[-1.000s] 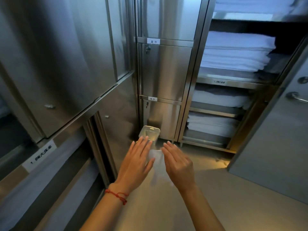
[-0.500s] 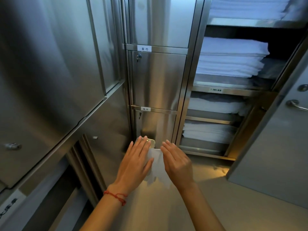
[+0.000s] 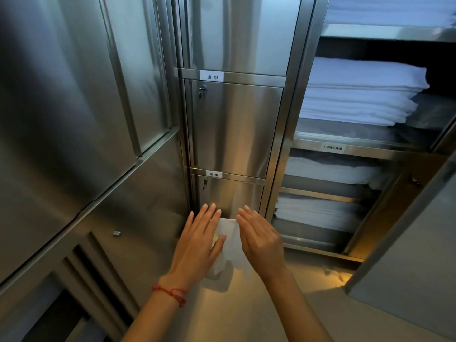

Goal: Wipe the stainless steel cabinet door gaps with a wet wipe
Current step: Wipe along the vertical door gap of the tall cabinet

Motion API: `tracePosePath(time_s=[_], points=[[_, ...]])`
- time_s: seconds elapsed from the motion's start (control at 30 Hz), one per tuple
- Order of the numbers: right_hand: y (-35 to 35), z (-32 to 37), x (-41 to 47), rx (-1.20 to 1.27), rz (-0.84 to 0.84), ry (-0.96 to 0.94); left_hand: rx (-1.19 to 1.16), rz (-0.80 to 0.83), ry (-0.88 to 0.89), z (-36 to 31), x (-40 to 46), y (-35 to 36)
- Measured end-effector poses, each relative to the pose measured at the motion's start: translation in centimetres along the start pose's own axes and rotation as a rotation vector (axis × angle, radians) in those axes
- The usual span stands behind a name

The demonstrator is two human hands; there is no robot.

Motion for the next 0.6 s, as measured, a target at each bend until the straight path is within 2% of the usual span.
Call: tracePosePath(time_s=[0.33,0.6], points=[[4.2,-9.1,5.5,0.053,-0.021,-0.047,0.115,-0.058,-0.023,0.1,9.8,2.9],[8.7,-13.2,8.6,0.067,-0.027,-0.04,0.137,-0.057,-0.038,2.5,15.0,3.7]])
Point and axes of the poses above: each hand's wrist, its own x-axis towards the middle knuckle, its own y-axis out of the palm, z = x × y, the point moved 1 cm from there along x, towards the middle knuckle, and after that the axes turned 2 degrees about z, right-handed, at the moved point
